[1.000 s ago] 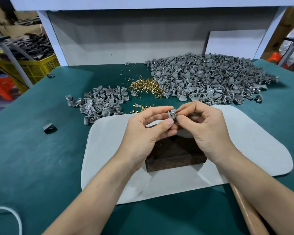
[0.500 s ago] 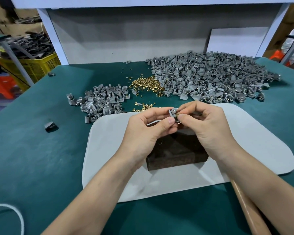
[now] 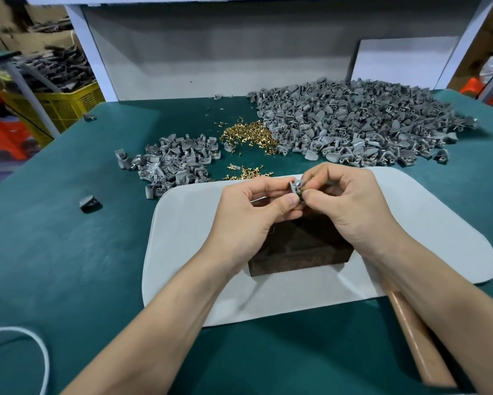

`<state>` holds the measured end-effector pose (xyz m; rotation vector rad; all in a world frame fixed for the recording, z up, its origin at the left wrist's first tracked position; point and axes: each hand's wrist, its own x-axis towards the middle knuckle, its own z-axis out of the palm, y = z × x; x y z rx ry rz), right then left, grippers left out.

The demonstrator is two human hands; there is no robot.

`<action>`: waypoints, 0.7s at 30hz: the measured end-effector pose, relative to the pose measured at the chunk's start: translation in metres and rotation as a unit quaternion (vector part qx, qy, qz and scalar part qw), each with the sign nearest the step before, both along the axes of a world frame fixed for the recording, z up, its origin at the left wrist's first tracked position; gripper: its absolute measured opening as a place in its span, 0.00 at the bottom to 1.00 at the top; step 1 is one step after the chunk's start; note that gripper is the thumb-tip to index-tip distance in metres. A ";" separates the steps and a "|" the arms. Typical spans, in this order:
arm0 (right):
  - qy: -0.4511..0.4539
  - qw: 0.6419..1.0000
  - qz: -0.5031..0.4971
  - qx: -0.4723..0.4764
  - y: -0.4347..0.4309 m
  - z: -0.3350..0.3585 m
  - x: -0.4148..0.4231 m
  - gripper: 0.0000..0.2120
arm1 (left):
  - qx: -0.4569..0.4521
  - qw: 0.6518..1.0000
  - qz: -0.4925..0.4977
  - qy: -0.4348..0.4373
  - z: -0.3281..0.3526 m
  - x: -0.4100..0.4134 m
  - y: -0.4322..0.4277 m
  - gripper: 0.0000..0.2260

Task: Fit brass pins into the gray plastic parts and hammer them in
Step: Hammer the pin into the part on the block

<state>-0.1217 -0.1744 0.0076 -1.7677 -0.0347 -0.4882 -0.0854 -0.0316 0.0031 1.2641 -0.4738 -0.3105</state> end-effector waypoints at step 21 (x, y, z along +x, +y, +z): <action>0.040 0.985 0.085 0.143 -0.006 0.001 0.003 0.06 | -0.029 0.999 0.022 0.016 -0.001 0.001 -0.001 0.08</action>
